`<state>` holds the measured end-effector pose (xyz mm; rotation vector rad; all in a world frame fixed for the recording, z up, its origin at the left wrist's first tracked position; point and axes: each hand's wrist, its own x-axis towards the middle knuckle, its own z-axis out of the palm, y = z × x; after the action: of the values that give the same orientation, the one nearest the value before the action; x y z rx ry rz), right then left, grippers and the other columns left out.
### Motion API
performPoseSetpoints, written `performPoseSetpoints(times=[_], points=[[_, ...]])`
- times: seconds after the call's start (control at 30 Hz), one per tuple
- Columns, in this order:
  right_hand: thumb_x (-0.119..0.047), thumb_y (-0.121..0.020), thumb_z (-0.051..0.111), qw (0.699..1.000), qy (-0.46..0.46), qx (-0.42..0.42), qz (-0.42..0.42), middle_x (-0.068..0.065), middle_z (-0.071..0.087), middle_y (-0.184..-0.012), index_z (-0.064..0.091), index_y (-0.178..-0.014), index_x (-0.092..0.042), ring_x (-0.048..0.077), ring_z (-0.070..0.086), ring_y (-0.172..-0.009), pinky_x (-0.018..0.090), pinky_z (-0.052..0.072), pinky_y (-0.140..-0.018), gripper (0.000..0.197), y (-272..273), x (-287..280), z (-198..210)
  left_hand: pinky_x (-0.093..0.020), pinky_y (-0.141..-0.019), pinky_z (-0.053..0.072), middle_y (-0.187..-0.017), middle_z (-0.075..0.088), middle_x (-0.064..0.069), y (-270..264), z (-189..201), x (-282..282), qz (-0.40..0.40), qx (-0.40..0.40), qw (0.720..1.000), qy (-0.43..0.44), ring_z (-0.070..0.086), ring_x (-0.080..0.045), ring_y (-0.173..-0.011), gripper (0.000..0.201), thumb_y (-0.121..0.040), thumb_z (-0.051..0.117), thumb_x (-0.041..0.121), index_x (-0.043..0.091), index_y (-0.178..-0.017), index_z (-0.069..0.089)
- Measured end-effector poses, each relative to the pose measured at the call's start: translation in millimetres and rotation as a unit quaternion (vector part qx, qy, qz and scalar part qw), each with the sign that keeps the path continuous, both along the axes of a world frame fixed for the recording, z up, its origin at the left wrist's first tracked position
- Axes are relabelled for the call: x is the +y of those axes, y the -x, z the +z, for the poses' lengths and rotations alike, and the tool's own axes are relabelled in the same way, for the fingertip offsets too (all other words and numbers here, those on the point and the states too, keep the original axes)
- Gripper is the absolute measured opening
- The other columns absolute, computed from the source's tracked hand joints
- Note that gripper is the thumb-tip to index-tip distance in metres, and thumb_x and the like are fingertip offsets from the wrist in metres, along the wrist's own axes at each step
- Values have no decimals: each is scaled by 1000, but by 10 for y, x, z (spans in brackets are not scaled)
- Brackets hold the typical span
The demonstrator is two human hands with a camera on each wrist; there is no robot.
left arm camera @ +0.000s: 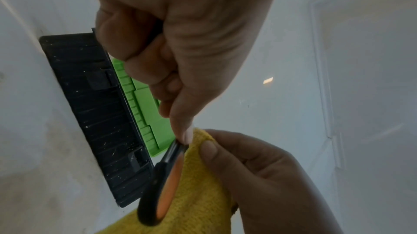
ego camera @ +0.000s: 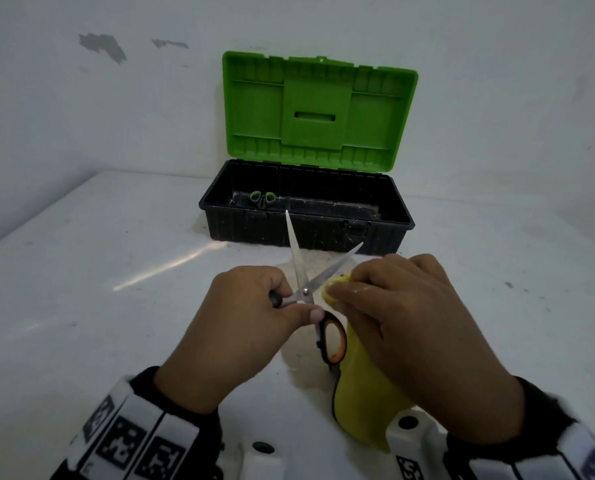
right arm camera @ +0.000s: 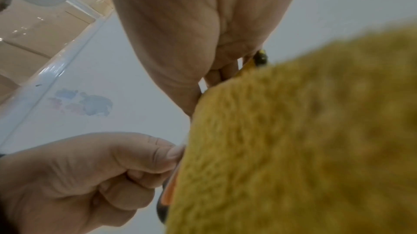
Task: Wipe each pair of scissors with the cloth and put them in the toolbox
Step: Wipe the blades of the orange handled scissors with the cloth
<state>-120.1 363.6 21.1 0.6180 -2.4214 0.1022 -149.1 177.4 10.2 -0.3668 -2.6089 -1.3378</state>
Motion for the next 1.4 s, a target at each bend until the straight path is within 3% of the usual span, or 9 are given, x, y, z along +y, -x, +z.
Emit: performPoseSetpoints(times=[0.13, 0.33, 0.5, 0.63, 0.8, 0.93, 1.07, 1.23, 1.4], points=[[-32, -88, 52, 998, 55, -4, -10, 0, 70, -87, 78, -100, -21, 23, 63, -80, 34, 41, -74, 30, -12, 57, 28, -12, -50, 36, -51, 39, 7, 21, -3, -1, -11, 2, 1000, 18, 41, -2, -49, 44, -67, 82, 48, 20, -55, 51], [-32, -86, 48, 1000, 24, 15, 8, 1, 68, -79, 79, -93, -20, 21, 61, -73, 28, 36, -72, 33, -37, -153, -29, -10, -52, 38, -45, 40, 8, 47, 6, 37, -10, 14, 999, 33, 46, 1, -49, 43, -67, 81, 47, 24, -49, 49], [-19, -81, 67, 995, 83, 38, -39, 3, 66, -78, 78, -93, -16, 25, 60, -72, 35, 40, -70, 16, 14, -81, -31, -14, -53, 37, -48, 37, 6, 40, 2, -7, -8, 23, 999, 32, 41, -4, -49, 49, -65, 80, 55, 18, -52, 50], [-26, -86, 56, 996, 84, 33, -20, 3, 67, -79, 78, -94, -17, 24, 60, -73, 34, 40, -70, 25, -21, -154, -58, -14, -55, 37, -50, 40, 5, 42, 7, -9, -17, 34, 998, 40, 42, -5, -51, 51, -64, 79, 55, 12, -56, 54], [-32, -91, 55, 984, 161, 39, -67, 2, 69, -82, 78, -92, -18, 24, 61, -76, 37, 43, -74, 27, 78, -9, -94, -12, -51, 36, -47, 38, 8, 3, 4, 13, -10, 46, 998, 49, 43, -1, -51, 48, -66, 78, 56, 20, -52, 51], [-24, -87, 65, 986, 154, 30, -49, 2, 69, -83, 79, -92, -16, 24, 62, -77, 39, 46, -73, 16, 19, -117, -123, -11, -55, 39, -45, 40, 9, -15, 30, 21, 1, 52, 997, 58, 47, 2, -53, 46, -67, 79, 55, 25, -50, 48], [-18, -90, 61, 978, 200, -13, -53, 0, 66, -83, 75, -93, -16, 22, 59, -79, 43, 47, -75, 15, 69, 32, -41, -12, -52, 38, -41, 38, 11, -48, 48, 17, 5, 65, 996, 58, 47, 0, -51, 48, -67, 80, 53, 26, -48, 45], [-33, -90, 53, 979, 195, 25, -63, 1, 70, -84, 77, -96, -18, 21, 61, -78, 36, 45, -75, 29, 44, -99, -91, -14, -45, 28, -42, 40, 11, -62, 81, 36, 18, 59, 995, 76, 44, -3, -46, 48, -67, 78, 55, 27, -49, 45], [-23, -91, 58, 967, 253, -15, -41, 0, 69, -86, 76, -98, -15, 21, 63, -82, 43, 49, -77, 21, 80, 23, -86, -10, -52, 38, -41, 45, 14, -77, 43, 27, 5, 58, 997, 48, 48, 2, -52, 47, -65, 81, 53, 27, -48, 45]])
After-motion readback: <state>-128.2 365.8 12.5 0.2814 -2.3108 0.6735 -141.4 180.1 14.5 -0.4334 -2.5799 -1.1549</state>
